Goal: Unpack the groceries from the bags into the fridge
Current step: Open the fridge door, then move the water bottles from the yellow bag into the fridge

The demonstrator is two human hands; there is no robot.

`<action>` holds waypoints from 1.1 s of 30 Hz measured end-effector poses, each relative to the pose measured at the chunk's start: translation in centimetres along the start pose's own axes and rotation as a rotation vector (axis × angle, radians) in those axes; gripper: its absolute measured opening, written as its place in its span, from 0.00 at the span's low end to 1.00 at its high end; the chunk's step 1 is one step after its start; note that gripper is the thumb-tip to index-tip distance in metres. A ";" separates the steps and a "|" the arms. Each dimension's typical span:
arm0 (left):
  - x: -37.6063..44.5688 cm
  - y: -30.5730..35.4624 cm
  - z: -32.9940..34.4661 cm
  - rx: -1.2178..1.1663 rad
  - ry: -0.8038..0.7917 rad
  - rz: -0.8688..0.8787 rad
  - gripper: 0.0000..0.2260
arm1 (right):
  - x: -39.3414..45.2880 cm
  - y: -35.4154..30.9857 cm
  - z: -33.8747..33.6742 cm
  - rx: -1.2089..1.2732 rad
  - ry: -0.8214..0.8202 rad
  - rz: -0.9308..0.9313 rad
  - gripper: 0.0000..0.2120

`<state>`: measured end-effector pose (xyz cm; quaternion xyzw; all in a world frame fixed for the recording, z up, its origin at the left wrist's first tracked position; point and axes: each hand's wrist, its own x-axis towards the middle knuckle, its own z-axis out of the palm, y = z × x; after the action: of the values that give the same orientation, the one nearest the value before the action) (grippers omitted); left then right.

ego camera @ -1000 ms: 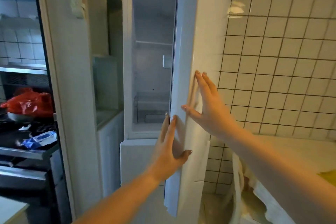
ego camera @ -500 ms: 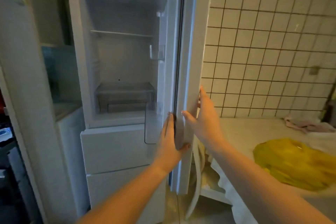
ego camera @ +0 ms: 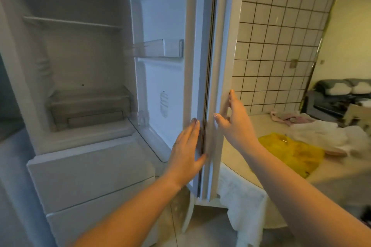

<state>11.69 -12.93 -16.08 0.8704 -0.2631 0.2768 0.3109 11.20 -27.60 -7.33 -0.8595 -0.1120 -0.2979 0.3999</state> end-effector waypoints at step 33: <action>1.7 -9.9 5.1 0.517 -0.476 -0.061 0.38 | -4.1 10.2 9.7 -0.645 -0.481 -0.031 0.35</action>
<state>20.74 -10.24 -22.24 0.9679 -0.2230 0.1142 0.0182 16.48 -26.78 -21.02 -0.9844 -0.1160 -0.1141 0.0675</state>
